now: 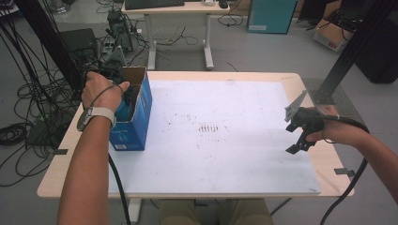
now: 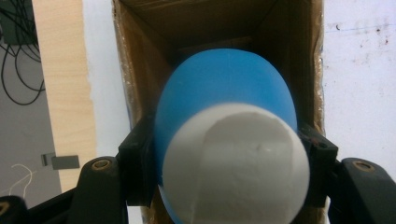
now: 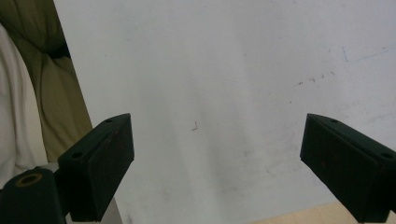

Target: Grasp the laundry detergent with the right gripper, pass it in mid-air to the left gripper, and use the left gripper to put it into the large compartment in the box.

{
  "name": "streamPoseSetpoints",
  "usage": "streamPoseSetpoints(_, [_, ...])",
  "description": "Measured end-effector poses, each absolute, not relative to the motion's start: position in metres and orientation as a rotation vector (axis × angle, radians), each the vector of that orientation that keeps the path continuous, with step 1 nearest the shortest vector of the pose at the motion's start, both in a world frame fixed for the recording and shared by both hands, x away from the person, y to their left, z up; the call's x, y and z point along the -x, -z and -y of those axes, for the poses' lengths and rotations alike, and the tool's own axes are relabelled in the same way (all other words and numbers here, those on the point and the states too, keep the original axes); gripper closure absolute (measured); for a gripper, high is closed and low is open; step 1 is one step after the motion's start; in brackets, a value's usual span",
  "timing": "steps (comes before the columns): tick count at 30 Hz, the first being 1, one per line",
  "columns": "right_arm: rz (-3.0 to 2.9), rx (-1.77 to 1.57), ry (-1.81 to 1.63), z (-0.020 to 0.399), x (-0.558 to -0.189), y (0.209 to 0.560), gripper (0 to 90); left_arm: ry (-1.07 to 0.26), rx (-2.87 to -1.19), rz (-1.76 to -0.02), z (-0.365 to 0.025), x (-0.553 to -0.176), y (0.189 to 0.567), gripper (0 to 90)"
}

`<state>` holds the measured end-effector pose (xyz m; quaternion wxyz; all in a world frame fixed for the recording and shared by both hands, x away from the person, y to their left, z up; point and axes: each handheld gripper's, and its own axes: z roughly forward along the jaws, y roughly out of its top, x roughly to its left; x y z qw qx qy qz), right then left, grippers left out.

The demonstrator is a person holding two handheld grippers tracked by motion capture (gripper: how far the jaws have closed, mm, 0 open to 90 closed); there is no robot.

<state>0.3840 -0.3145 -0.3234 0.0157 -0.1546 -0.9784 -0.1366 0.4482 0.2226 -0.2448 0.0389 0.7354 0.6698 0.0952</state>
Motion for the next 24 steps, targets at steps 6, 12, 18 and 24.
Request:
streamPoseSetpoints(6, [3.058,0.5,0.45,0.316,-0.383,0.326,9.9,-0.29,-2.259,-2.055,-0.221,-0.449,0.253,37.6])
streamPoseSetpoints(12, [3.04,0.482,0.431,0.317,-0.384,0.326,9.9,-0.295,-2.264,-2.05,-0.222,-0.449,0.258,37.6])
streamPoseSetpoints(18, [3.037,0.482,0.433,0.317,-0.384,0.326,9.9,-0.282,-2.268,-2.053,-0.223,-0.449,0.262,37.6])
streamPoseSetpoints(24, [3.035,0.486,0.455,0.318,-0.384,0.328,9.9,-0.277,-2.28,-2.052,-0.223,-0.45,0.267,37.6])
